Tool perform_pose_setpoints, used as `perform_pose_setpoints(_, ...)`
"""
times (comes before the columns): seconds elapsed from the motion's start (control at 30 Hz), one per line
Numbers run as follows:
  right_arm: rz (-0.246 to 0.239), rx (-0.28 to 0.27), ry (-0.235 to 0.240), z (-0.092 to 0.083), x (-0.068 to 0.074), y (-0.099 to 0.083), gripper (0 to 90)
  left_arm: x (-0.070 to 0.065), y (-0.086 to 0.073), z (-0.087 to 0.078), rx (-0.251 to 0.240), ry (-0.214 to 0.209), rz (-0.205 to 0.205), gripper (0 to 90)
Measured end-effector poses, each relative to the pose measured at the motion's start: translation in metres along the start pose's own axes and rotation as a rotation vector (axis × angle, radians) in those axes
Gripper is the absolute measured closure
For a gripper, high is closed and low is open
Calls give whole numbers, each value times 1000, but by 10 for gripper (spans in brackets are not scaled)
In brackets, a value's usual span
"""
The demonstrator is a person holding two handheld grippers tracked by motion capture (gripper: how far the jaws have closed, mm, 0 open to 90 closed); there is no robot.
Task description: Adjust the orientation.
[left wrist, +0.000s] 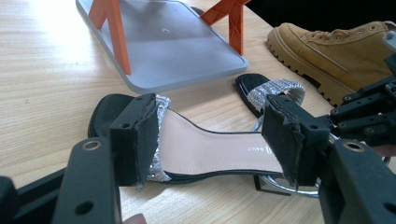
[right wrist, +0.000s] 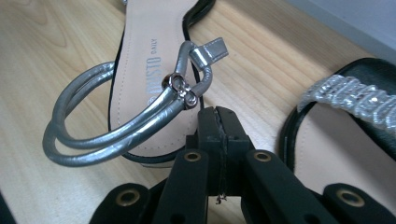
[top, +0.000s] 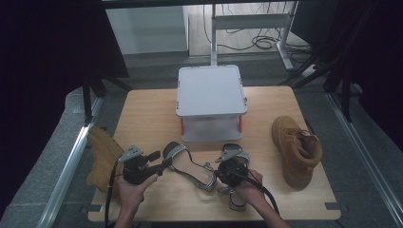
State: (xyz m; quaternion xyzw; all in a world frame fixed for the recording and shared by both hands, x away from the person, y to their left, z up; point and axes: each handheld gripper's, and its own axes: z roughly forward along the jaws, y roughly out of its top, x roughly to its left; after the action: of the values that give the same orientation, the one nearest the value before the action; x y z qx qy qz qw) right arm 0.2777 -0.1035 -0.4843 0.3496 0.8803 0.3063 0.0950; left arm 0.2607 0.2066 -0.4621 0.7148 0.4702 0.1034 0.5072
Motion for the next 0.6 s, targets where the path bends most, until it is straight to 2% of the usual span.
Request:
perform_pose_setpoints(0.27,-19,-4,20,0,11,-2,900,2,0,-1,4,-2,-9,367)
perform_pose_setpoints(0.33,-43,-6,27,0,18,-1,900,3,0,-1,4,-3,-15,366)
perform_pose_setpoints(0.43,-52,-8,28,0,22,-1,900,4,0,-2,1,-17,-27,366)
perform_pose_setpoints(0.6,-72,-6,28,1,29,0,900,5,1,-7,-14,-15,-30,366)
